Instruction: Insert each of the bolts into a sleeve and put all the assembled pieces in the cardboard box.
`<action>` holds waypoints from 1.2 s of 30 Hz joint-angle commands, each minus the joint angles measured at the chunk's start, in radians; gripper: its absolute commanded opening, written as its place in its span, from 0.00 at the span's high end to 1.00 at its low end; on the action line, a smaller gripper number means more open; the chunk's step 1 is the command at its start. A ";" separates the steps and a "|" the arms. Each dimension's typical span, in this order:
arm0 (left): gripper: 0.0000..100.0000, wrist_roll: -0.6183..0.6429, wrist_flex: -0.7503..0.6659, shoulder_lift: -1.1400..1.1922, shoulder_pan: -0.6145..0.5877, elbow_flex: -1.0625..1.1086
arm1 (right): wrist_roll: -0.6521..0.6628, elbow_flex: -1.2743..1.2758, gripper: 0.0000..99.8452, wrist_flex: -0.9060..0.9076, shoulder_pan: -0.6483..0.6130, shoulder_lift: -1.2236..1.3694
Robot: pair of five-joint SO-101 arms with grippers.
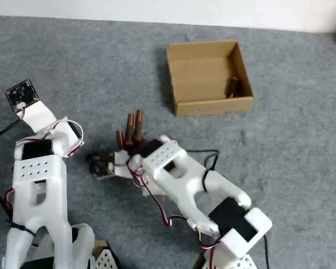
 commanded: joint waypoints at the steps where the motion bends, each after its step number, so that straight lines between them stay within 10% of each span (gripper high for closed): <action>1: 0.99 -0.002 -0.018 -0.030 -0.013 -0.004 | 0.012 -0.068 0.54 0.008 -0.008 0.001; 28: 0.99 -0.002 -0.021 -0.030 -0.070 -0.007 | 0.018 -0.025 0.55 -0.162 0.047 0.191; 36: 0.99 -0.002 -0.021 -0.030 -0.114 -0.010 | 0.018 -0.024 0.86 -0.159 0.048 0.191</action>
